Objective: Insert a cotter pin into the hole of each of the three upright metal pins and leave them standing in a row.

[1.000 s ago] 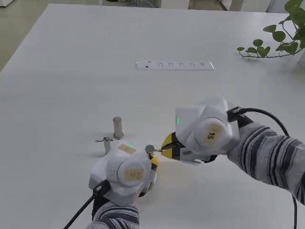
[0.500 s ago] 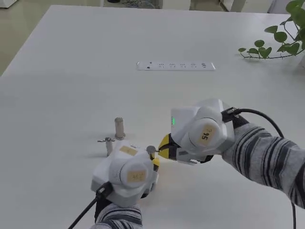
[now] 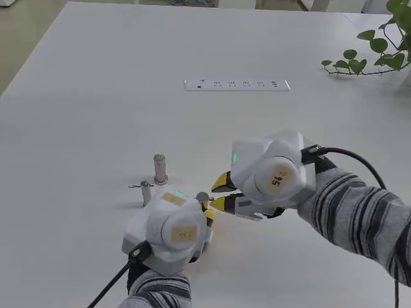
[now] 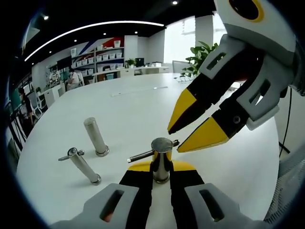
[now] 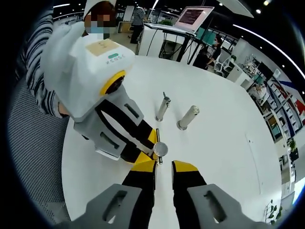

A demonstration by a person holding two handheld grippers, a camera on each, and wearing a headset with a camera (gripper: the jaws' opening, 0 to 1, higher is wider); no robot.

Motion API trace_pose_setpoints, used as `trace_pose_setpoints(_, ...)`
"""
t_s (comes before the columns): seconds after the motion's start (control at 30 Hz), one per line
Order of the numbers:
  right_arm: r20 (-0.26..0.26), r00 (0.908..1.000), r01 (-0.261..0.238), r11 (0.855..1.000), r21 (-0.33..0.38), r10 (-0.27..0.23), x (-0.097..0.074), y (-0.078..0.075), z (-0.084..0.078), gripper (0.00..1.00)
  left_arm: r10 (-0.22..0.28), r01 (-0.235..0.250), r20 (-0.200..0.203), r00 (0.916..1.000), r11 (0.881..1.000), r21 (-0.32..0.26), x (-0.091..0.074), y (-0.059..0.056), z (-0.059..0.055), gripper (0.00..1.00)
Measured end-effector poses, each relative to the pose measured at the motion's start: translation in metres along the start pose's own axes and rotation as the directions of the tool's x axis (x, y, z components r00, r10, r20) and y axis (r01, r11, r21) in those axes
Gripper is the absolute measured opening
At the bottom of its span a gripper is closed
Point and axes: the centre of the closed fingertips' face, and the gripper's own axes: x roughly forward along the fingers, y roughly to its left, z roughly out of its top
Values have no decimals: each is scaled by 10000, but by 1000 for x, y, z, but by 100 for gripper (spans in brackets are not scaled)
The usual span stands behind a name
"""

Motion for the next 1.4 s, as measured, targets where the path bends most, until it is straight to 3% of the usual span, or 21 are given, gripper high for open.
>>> trace_pose_setpoints(0.07,5,9999,135,9992,383,-135,-2,-3,-5,7,26,-26,13,10000,10000,-26,0,2,0,9)
trace_pose_setpoints(0.2,119,9960,860,9880,1283,-883,-10,-16,-14,4,117,-117,-8,9999,9999,128,3,9,2,9)
trace_pose_setpoints(0.37,-37,9931,1162,9796,1641,-1172,-15,-21,-24,8,144,-144,4,9999,9999,65,7,17,5,9)
trace_pose_setpoints(0.67,76,9946,995,9683,2291,-1039,-12,-12,-28,17,346,-345,65,9994,9994,-42,14,26,11,9)
trace_pose_setpoints(0.9,872,9901,815,9556,2833,-1103,-12,-15,-14,25,401,-402,-13,9992,9991,-138,15,27,10,9)
trace_pose_setpoints(1.17,841,9903,771,9415,3280,-1104,-10,-13,-16,23,489,-489,-7,9988,9985,-229,15,26,10,10)
trace_pose_setpoints(1.4,728,9916,785,9459,3148,-1065,-12,-11,-20,24,521,-518,23,9986,9963,-685,15,27,9,10)
